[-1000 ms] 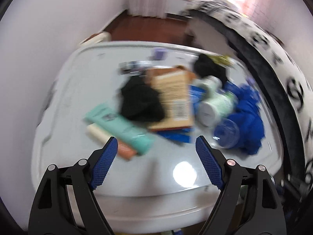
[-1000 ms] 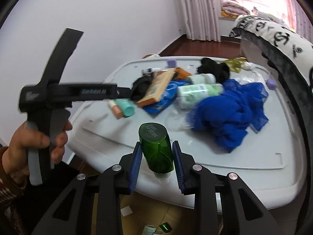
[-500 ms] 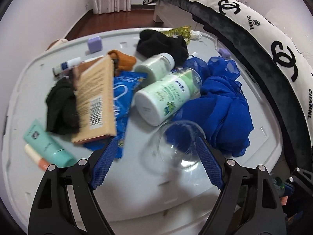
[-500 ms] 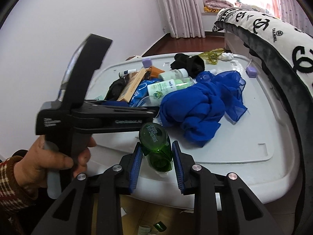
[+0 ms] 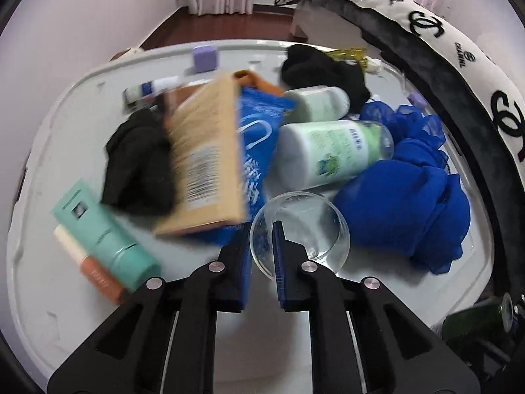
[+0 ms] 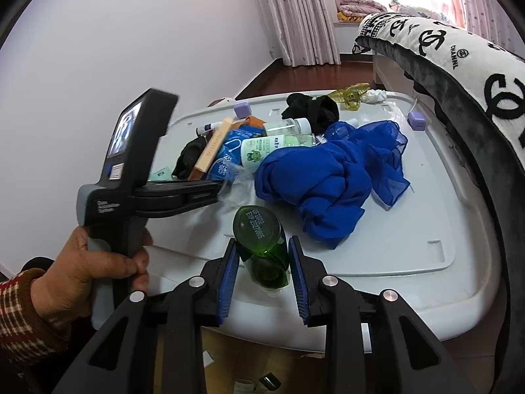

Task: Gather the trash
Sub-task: 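Grasp the clear plastic cup with the left gripper while the right carries the spray bottle, then open both grippers over the cardboard box, dropping the cup and spray bottle, then grasp the blue scarf with the right gripper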

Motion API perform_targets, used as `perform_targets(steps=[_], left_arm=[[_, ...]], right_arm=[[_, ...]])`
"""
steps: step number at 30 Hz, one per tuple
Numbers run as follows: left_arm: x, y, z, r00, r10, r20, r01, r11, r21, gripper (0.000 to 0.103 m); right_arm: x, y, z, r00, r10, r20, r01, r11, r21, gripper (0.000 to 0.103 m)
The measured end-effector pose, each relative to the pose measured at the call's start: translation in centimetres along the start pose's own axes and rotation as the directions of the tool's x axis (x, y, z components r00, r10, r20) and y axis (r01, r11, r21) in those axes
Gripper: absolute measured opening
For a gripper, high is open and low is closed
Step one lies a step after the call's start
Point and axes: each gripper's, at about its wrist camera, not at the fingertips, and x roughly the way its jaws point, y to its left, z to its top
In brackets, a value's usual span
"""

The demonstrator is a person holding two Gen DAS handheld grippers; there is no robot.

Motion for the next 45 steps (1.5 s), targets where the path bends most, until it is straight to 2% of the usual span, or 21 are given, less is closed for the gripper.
perform_targets(steps=[4, 8, 15, 19, 25, 28, 31, 33, 34, 35, 36, 37, 39, 40, 41, 45], left_arm=[[-1.1, 0.9, -0.4, 1.0, -0.02, 0.006, 0.02, 1.0, -0.01, 0.006], [-3.2, 1.0, -1.3, 0.999, -0.004, 0.034, 0.003, 1.0, 0.014, 0.006], [-5.4, 2.3, -3.2, 0.999, 0.011, 0.04, -0.012, 1.0, 0.004, 0.006], [-8.2, 2.6, -5.1, 0.999, 0.016, 0.049, -0.017, 1.0, 0.023, 0.006], [-12.1, 2.1, -10.4, 1.0, 0.011, 0.01, -0.012, 0.996, 0.086, 0.006], [-12.4, 2.3, -13.9, 0.999, 0.0, -0.048, 0.005, 0.996, 0.091, 0.006], [-11.8, 2.7, -16.9, 0.994, -0.005, -0.111, 0.014, 0.996, 0.085, 0.006], [-10.8, 3.1, -18.5, 0.984, -0.026, -0.175, 0.035, 0.998, 0.05, 0.013], [-10.4, 3.3, -18.9, 0.979, -0.042, -0.198, 0.049, 0.998, 0.027, 0.022], [-10.1, 3.4, -19.1, 0.974, -0.056, -0.219, 0.059, 0.998, 0.004, 0.028], [-10.1, 3.4, -19.0, 0.972, -0.06, -0.225, 0.061, 0.998, -0.003, 0.044], [-10.4, 3.4, -18.7, 0.977, -0.065, -0.206, 0.064, 0.998, -0.009, 0.053], [-11.6, 3.4, -18.1, 0.988, -0.063, -0.139, 0.063, 0.998, -0.006, 0.061], [-12.1, 3.4, -17.9, 0.992, -0.058, -0.114, 0.058, 0.998, -0.004, 0.066], [-12.7, 3.5, -17.5, 0.996, -0.055, -0.077, 0.054, 0.999, -0.008, 0.066], [-13.3, 4.2, -15.4, 0.998, -0.064, -0.013, 0.063, 0.997, -0.045, 0.066]], right_arm=[[-0.2, 0.5, 0.0, 1.0, 0.006, 0.006, -0.006, 1.0, -0.007, 0.031], [-0.4, 0.8, 0.1, 1.0, 0.009, 0.013, -0.009, 1.0, -0.014, 0.031], [-1.0, 1.8, 0.0, 0.999, 0.026, 0.027, -0.025, 0.999, -0.038, 0.031], [-1.4, 2.8, -0.4, 0.999, 0.036, 0.026, -0.035, 0.998, -0.058, 0.031], [-3.3, 5.4, -2.1, 0.998, 0.05, 0.03, -0.047, 0.994, -0.103, 0.031], [-3.9, 6.3, -4.6, 0.999, 0.049, -0.01, -0.049, 0.994, -0.097, 0.031], [-3.8, 7.1, -7.8, 0.994, 0.046, -0.096, -0.053, 0.996, -0.075, 0.031], [-3.0, 7.3, -9.7, 0.983, 0.042, -0.179, -0.052, 0.997, -0.054, 0.031], [-2.7, 7.3, -10.3, 0.978, 0.036, -0.207, -0.045, 0.998, -0.038, 0.031], [-2.4, 7.2, -10.8, 0.973, 0.032, -0.229, -0.037, 0.999, -0.019, 0.036], [-2.0, 6.9, -11.1, 0.964, 0.043, -0.262, -0.041, 0.999, 0.012, 0.042], [-2.0, 6.5, -11.0, 0.963, 0.047, -0.266, -0.039, 0.999, 0.035, 0.052], [-2.7, 5.8, -10.3, 0.975, 0.033, -0.218, -0.018, 0.997, 0.07, 0.057], [-3.0, 5.5, -9.9, 0.98, 0.028, -0.195, -0.012, 0.996, 0.083, 0.065], [-3.2, 5.2, -9.5, 0.984, 0.022, -0.179, -0.005, 0.995, 0.096, 0.072], [-4.0, 3.6, -6.0, 0.995, -0.034, -0.097, 0.046, 0.991, 0.124, 0.075]])
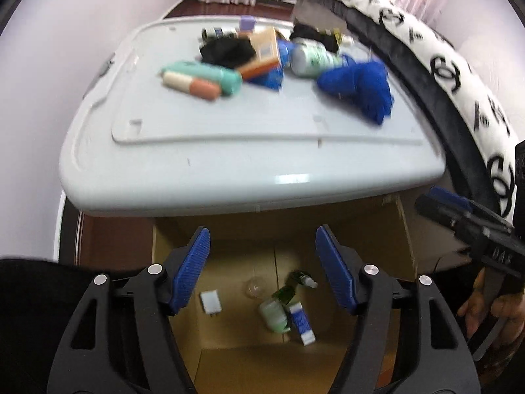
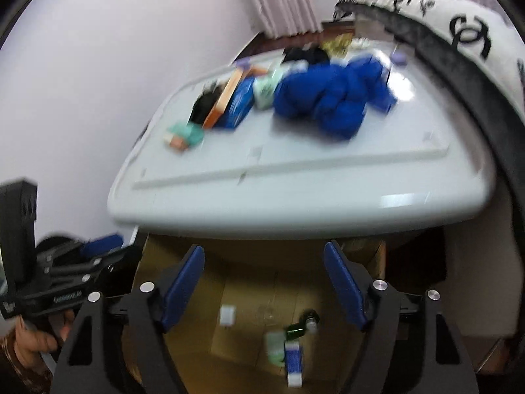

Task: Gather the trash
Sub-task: 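Grasp the blue scarf with the right gripper, then grasp the white-green lotion bottle with the left gripper while the right holds the scarf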

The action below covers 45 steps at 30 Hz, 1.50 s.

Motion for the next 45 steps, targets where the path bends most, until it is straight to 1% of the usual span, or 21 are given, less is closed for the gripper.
perform_targets(steps=[2, 4, 6, 8, 10, 13, 18, 19, 21, 22, 26, 29, 30, 32, 34, 37, 39, 40, 42, 43, 45], left_arm=[[0.2, 0.2, 1.7, 1.0, 0.004, 0.021, -0.004, 1.0, -0.009, 0.066], [0.3, 0.3, 3.5, 0.999, 0.008, 0.052, -0.007, 1.0, -0.02, 0.066], [0.5, -0.1, 5.3, 0.997, 0.018, 0.076, -0.016, 1.0, -0.022, 0.066], [0.6, -0.1, 6.8, 0.994, 0.03, 0.104, -0.029, 0.999, -0.017, 0.066], [0.8, -0.3, 7.8, 0.991, 0.036, 0.126, -0.035, 0.999, -0.013, 0.066], [1.0, -0.5, 8.6, 0.988, 0.039, 0.147, -0.039, 0.999, -0.002, 0.066], [2.1, -0.3, 9.6, 0.988, 0.054, 0.144, -0.057, 0.998, 0.015, 0.066], [2.2, -0.1, 9.8, 0.989, 0.051, 0.141, -0.054, 0.998, 0.012, 0.066], [2.6, 0.1, 10.1, 0.99, 0.048, 0.132, -0.048, 0.999, -0.001, 0.066], [2.8, 0.2, 10.3, 0.991, 0.047, 0.128, -0.047, 0.999, -0.006, 0.066], [3.3, 0.2, 11.5, 0.991, 0.051, 0.126, -0.049, 0.999, -0.017, 0.066], [3.9, -0.3, 12.9, 0.989, 0.045, 0.139, -0.044, 0.999, -0.008, 0.067], [4.3, -0.7, 13.6, 0.989, 0.045, 0.143, -0.046, 0.999, 0.003, 0.071], [5.0, -1.4, 14.7, 0.987, 0.04, 0.152, -0.043, 0.999, 0.016, 0.073], [5.7, -2.2, 15.6, 0.988, 0.013, 0.157, -0.017, 1.0, 0.025, 0.073], [6.9, -4.0, 16.9, 0.987, -0.041, 0.157, 0.03, 0.997, 0.072, 0.073], [7.9, -5.5, 17.9, 0.985, -0.067, 0.162, 0.042, 0.987, 0.154, 0.073], [8.6, -6.4, 18.5, 0.982, -0.08, 0.169, 0.042, 0.976, 0.215, 0.073], [9.7, -7.3, 19.3, 0.981, -0.096, 0.166, 0.044, 0.955, 0.292, 0.073], [10.7, -7.7, 19.9, 0.983, -0.113, 0.147, 0.058, 0.94, 0.337, 0.073], [12.0, -8.2, 20.6, 0.985, -0.133, 0.11, 0.082, 0.921, 0.382, 0.073]], right_arm=[[-0.3, -0.3, 2.3, 0.998, -0.04, 0.046, 0.04, 0.999, 0.012, 0.089], [-0.1, -1.0, 6.0, 0.99, -0.077, 0.118, 0.071, 0.996, 0.054, 0.096], [0.8, -2.4, 9.0, 0.985, -0.103, 0.141, 0.088, 0.99, 0.108, 0.097], [3.0, -3.8, 12.0, 0.983, -0.148, 0.111, 0.129, 0.978, 0.165, 0.097], [5.9, -4.5, 14.1, 0.985, -0.158, 0.063, 0.143, 0.969, 0.201, 0.097], [8.9, -5.2, 15.3, 0.985, -0.175, 0.003, 0.169, 0.958, 0.232, 0.097], [11.9, -5.7, 15.3, 0.971, -0.235, -0.048, 0.239, 0.939, 0.248, 0.096], [12.1, -5.8, 15.2, 0.966, -0.256, -0.045, 0.259, 0.933, 0.249, 0.093], [12.7, -6.0, 14.9, 0.961, -0.277, -0.021, 0.275, 0.938, 0.209, 0.069], [13.1, -5.9, 14.8, 0.961, -0.275, -0.027, 0.275, 0.945, 0.176, 0.05], [11.9, -5.6, 14.2, 0.968, -0.251, -0.028, 0.252, 0.964, 0.084, 0.039], [8.5, -5.0, 13.5, 0.974, -0.226, 0.032, 0.224, 0.973, 0.064, 0.039], [7.4, -4.7, 13.4, 0.974, -0.22, 0.055, 0.216, 0.974, 0.06, 0.039], [5.6, -4.5, 13.0, 0.975, -0.2, 0.096, 0.195, 0.979, 0.06, 0.039], [3.5, -4.5, 12.5, 0.973, -0.183, 0.139, 0.174, 0.982, 0.072, 0.039], [2.1, -5.4, 12.2, 0.973, -0.16, 0.167, 0.144, 0.984, 0.101, 0.039], [1.6, -5.8, 12.2, 0.969, -0.168, 0.181, 0.152, 0.983, 0.099, 0.039], [1.3, -6.1, 12.2, 0.967, -0.17, 0.188, 0.153, 0.983, 0.1, 0.039], [0.9, -6.7, 12.0, 0.968, -0.163, 0.19, 0.144, 0.984, 0.109, 0.039], [0.7, -7.0, 11.9, 0.969, -0.161, 0.188, 0.141, 0.984, 0.112, 0.039], [0.9, -7.7, 11.8, 0.972, -0.157, 0.174, 0.138, 0.983, 0.12, 0.039]])
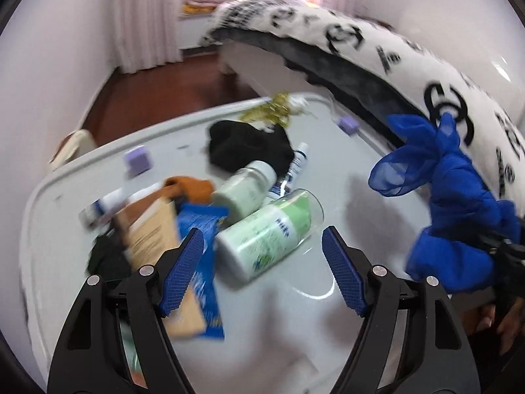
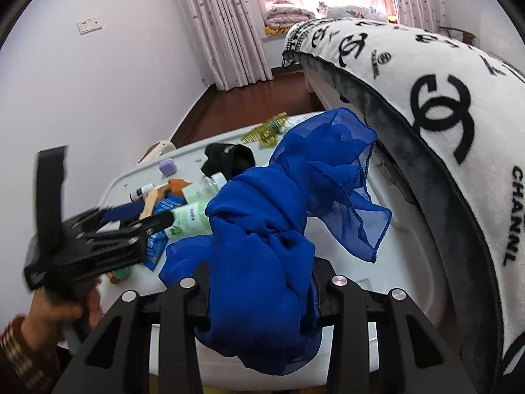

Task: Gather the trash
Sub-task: 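Grasp the white-green lotion bottle with the left gripper while the right holds the scarf, then carry scarf and lotion bottle over the cardboard box and open both grippers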

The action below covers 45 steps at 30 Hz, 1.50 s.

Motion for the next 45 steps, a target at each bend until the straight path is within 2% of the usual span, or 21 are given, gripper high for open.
perform_targets(steps=[5, 8, 10, 12, 14, 18, 21, 22, 24, 26, 31, 37, 45], left_arm=[[3.5, -0.3, 0.7, 0.998, -0.03, -0.063, 0.035, 0.996, 0.082, 0.073], [5.0, -0.5, 0.6, 0.993, -0.037, -0.114, 0.048, 0.995, 0.089, 0.073], [5.9, -0.8, -0.1, 0.978, -0.078, -0.193, 0.089, 0.995, 0.051, 0.073], [6.3, -1.8, -1.1, 0.964, -0.075, -0.255, 0.093, 0.994, 0.059, 0.073], [5.9, -3.0, -1.5, 0.968, -0.048, -0.248, 0.075, 0.992, 0.101, 0.073], [5.8, -2.2, -0.1, 0.977, -0.049, -0.207, 0.05, 0.999, 0.003, 0.073], [6.9, -2.3, 0.4, 0.981, -0.023, -0.195, 0.024, 1.0, 0.005, 0.074], [7.3, -2.7, 0.3, 0.982, 0.006, -0.19, -0.002, 1.0, 0.023, 0.07], [7.7, -3.2, -0.2, 0.982, 0.014, -0.187, -0.006, 0.999, 0.046, 0.051], [7.3, -4.1, -1.0, 0.984, 0.067, -0.165, -0.054, 0.995, 0.078, 0.048], [4.9, -3.7, -2.8, 0.978, 0.118, -0.173, -0.119, 0.993, 0.007, 0.047], [-0.8, -3.3, -7.6, 0.965, 0.188, -0.184, -0.205, 0.976, -0.077, 0.047], [-6.8, -3.6, -12.7, 0.958, 0.213, -0.195, -0.237, 0.965, -0.113, 0.047]], right_arm=[[-0.3, -0.8, 0.0, 1.0, 0.022, 0.002, -0.022, 1.0, 0.019, 0.039], [-0.6, -0.4, 0.2, 1.0, 0.021, 0.013, -0.021, 1.0, 0.0, 0.04], [-0.6, -0.5, 0.1, 1.0, 0.028, 0.008, -0.028, 1.0, 0.003, 0.04], [-0.7, -0.5, 0.1, 0.999, 0.035, 0.009, -0.035, 0.999, 0.007, 0.04], [-0.8, -0.5, 0.1, 0.999, 0.037, 0.012, -0.037, 0.999, 0.003, 0.04], [-1.2, -0.5, 0.0, 0.999, 0.042, 0.024, -0.042, 0.999, 0.002, 0.04], [-1.2, -0.9, 0.0, 0.999, 0.039, 0.019, -0.039, 0.999, 0.008, 0.04], [-1.2, -0.9, 0.0, 0.999, 0.037, 0.018, -0.037, 0.999, 0.009, 0.04], [-1.2, -1.1, 0.1, 0.999, 0.027, 0.023, -0.027, 1.0, 0.007, 0.04], [-1.3, -1.1, 0.1, 1.0, 0.015, 0.026, -0.015, 1.0, 0.0, 0.04], [-1.4, -0.9, -0.1, 1.0, 0.017, 0.024, -0.017, 1.0, -0.009, 0.04], [-1.8, 0.4, -0.6, 0.999, 0.03, 0.032, -0.028, 0.998, -0.051, 0.04], [-3.0, 2.3, -2.1, 0.998, 0.012, 0.058, -0.005, 0.993, -0.114, 0.04]])
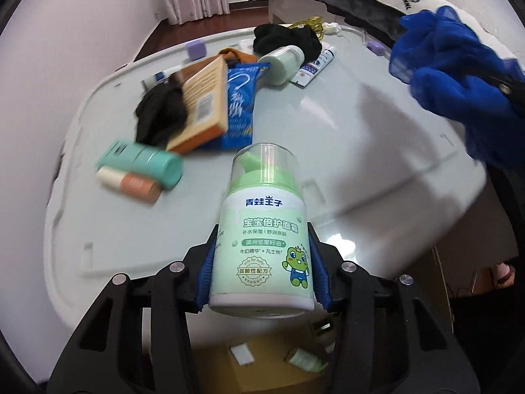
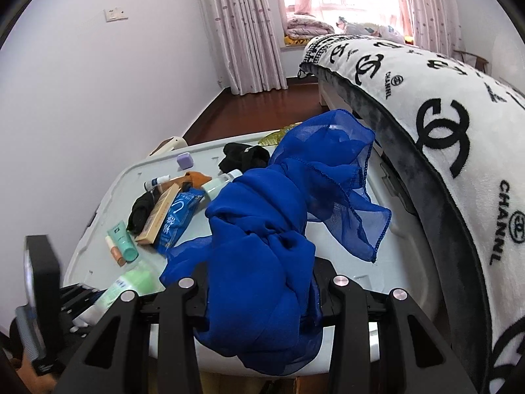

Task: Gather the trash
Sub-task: 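Carry scarf and lotion bottle over the cardboard box and open both grippers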

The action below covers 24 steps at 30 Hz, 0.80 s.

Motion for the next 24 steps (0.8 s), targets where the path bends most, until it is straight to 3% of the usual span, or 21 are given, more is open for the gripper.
perform_targets(steps=[5, 11, 18, 21, 22, 24], left_arm=[[-3.7, 0.4, -3.0, 1.0, -0.021, 0.021, 0.021, 1.0, 0.002, 0.047], [-7.0, 0.8, -7.2, 1.0, -0.029, -0.001, 0.029, 1.0, 0.01, 0.047], [-7.3, 2.1, -12.1, 0.998, -0.011, -0.061, 0.007, 0.998, -0.056, 0.047], [-7.4, 2.4, -12.4, 0.998, 0.014, -0.058, -0.018, 0.997, -0.078, 0.048], [-7.5, 2.4, -12.4, 0.998, 0.022, -0.051, -0.026, 0.997, -0.078, 0.048], [-8.1, 2.2, -12.3, 0.999, 0.05, -0.02, -0.051, 0.997, -0.066, 0.055]], right_arm=[[-2.0, 1.4, -1.8, 1.0, 0.009, 0.005, -0.009, 1.0, -0.019, 0.04], [-4.4, 3.5, -7.5, 0.993, 0.064, -0.097, -0.068, 0.997, -0.036, 0.04], [-4.1, 6.0, -15.3, 0.946, 0.095, -0.31, -0.123, 0.99, -0.073, 0.041], [-2.8, 6.9, -17.2, 0.916, 0.074, -0.395, -0.123, 0.987, -0.1, 0.046], [-2.5, 7.0, -17.4, 0.912, 0.061, -0.407, -0.115, 0.987, -0.109, 0.052], [-2.2, 7.0, -17.5, 0.912, 0.05, -0.407, -0.103, 0.989, -0.108, 0.053]])
